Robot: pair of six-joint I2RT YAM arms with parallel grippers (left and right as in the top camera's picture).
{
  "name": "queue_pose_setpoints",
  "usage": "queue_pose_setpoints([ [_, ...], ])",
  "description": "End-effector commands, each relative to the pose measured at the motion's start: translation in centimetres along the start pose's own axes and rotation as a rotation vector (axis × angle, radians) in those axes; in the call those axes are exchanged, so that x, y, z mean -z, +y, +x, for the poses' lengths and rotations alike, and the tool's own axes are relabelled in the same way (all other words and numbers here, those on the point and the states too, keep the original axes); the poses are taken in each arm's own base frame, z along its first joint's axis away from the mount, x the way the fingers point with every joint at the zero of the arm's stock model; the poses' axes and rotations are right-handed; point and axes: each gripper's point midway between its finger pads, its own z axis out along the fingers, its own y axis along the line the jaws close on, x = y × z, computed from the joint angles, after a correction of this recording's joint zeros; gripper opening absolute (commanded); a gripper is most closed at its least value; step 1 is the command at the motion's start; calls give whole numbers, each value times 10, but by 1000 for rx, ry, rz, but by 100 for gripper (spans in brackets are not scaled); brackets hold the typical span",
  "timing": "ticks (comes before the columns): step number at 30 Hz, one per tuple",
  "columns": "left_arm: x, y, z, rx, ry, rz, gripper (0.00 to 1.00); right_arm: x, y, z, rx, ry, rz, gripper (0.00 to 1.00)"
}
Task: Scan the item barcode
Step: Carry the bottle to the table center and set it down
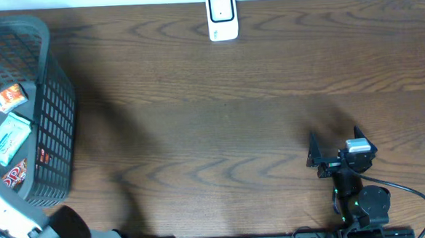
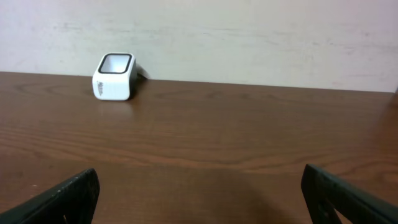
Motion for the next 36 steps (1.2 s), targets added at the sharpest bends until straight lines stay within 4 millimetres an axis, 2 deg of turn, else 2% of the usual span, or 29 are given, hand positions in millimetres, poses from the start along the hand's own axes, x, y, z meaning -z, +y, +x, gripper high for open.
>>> queue_pose_setpoints([
  [1,-2,-51,62,-158,149,123,70,0,-3,1,3,4,12,99],
  [5,-18,-83,139,-355,230,92,70,0,-3,1,3,4,12,99],
  [9,-45,-85,200,-414,212,-52,70,0,-3,1,3,4,12,99],
  [12,-66,-76,241,-380,198,-158,70,0,-3,1,3,4,13,99],
  [18,-124,-36,324,-244,246,-375,72,0,-3,1,3,4,12,99],
  [21,-155,-19,369,-162,336,-449,72,0,-3,1,3,4,12,99],
  [25,-184,-10,422,-21,485,-519,72,0,-3,1,3,4,12,99],
  [31,-208,8,468,193,608,-658,74,0,-3,1,3,4,12,99],
  [34,-214,18,477,237,618,-711,75,0,-3,1,3,4,13,99],
  [36,-217,22,479,252,607,-729,80,0,-3,1,3,4,12,99],
])
